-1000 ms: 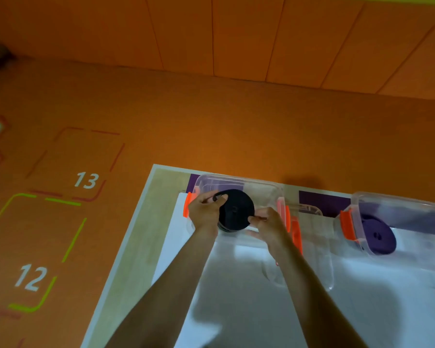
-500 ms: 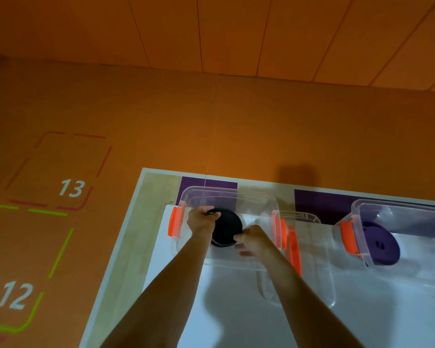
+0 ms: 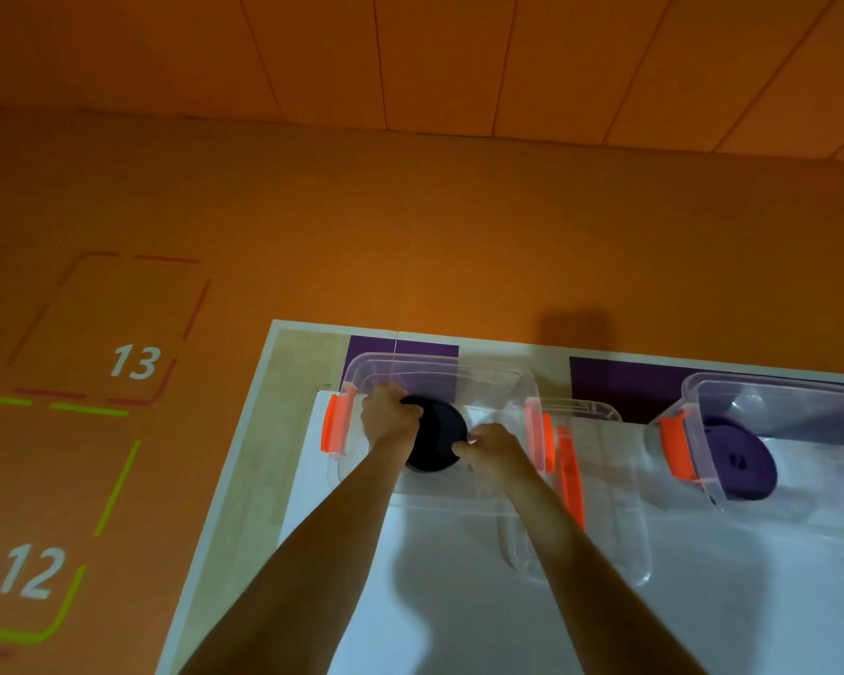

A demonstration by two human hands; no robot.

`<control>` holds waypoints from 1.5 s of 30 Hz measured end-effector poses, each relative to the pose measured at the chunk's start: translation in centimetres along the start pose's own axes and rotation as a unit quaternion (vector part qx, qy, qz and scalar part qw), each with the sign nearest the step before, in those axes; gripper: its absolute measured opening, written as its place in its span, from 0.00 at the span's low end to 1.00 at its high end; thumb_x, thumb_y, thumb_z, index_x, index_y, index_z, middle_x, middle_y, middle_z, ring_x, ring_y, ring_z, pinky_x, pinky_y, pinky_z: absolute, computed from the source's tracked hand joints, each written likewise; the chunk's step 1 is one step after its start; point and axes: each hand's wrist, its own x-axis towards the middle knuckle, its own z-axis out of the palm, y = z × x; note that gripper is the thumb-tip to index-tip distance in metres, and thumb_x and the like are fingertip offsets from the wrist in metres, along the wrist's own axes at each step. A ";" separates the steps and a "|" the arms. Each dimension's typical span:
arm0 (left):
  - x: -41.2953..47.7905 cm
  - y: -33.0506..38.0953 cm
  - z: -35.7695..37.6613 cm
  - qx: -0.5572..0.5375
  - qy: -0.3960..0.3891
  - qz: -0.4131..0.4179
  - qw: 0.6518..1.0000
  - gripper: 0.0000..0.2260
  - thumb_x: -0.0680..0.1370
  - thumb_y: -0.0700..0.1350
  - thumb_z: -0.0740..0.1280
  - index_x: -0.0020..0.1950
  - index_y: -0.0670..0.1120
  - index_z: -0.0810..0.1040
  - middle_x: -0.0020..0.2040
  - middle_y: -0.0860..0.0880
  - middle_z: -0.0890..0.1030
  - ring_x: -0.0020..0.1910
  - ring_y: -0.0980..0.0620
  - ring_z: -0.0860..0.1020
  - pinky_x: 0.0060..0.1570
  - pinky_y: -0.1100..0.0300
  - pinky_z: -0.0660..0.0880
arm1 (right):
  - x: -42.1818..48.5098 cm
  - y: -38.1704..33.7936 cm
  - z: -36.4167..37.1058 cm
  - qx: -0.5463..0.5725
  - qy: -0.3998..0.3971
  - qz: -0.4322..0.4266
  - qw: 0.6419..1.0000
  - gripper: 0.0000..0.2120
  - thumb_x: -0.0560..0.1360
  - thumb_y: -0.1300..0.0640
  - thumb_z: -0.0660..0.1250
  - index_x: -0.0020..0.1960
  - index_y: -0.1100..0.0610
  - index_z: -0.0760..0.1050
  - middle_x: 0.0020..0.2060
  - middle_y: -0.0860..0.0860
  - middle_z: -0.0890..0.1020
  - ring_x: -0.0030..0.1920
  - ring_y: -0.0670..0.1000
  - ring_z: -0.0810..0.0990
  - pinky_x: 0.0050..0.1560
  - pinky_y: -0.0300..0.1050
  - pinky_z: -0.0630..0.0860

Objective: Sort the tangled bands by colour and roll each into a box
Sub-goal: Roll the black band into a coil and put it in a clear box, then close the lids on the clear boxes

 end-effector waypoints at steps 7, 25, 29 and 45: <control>-1.7 -0.5 -1.1 0.045 -0.012 0.050 0.998 0.14 0.82 0.39 0.70 0.68 0.43 0.79 0.62 0.43 0.84 0.57 0.46 0.83 0.61 0.55 0.79 | -7.6 0.6 -3.9 0.118 0.220 -0.182 0.951 0.10 0.83 0.59 0.67 0.53 0.44 0.81 0.44 0.42 0.86 0.42 0.41 0.86 0.42 0.36 0.81; -17.3 -9.6 -6.8 0.200 0.104 0.248 0.942 0.20 0.81 0.50 0.72 0.73 0.47 0.79 0.74 0.41 0.77 0.75 0.37 0.74 0.74 0.36 0.70 | -0.5 15.5 -2.7 -0.097 0.249 0.016 0.963 0.10 0.78 0.62 0.68 0.59 0.59 0.76 0.57 0.61 0.76 0.56 0.66 0.80 0.56 0.59 0.80; -17.4 -10.3 -6.5 0.186 0.075 0.264 0.943 0.26 0.83 0.50 0.68 0.81 0.50 0.69 0.82 0.43 0.67 0.83 0.41 0.62 0.79 0.37 0.61 | -0.7 16.0 -3.1 -0.089 0.251 0.010 0.964 0.12 0.74 0.64 0.73 0.55 0.58 0.76 0.53 0.60 0.79 0.51 0.63 0.81 0.51 0.56 0.82; -17.2 -12.2 -6.9 0.185 -0.015 0.282 0.941 0.42 0.80 0.37 0.65 0.87 0.53 0.43 0.86 0.49 0.40 0.85 0.46 0.36 0.80 0.37 0.58 | -17.1 19.1 0.8 -0.016 0.295 0.089 0.951 0.16 0.70 0.55 0.78 0.54 0.54 0.76 0.49 0.54 0.82 0.48 0.59 0.81 0.47 0.49 0.76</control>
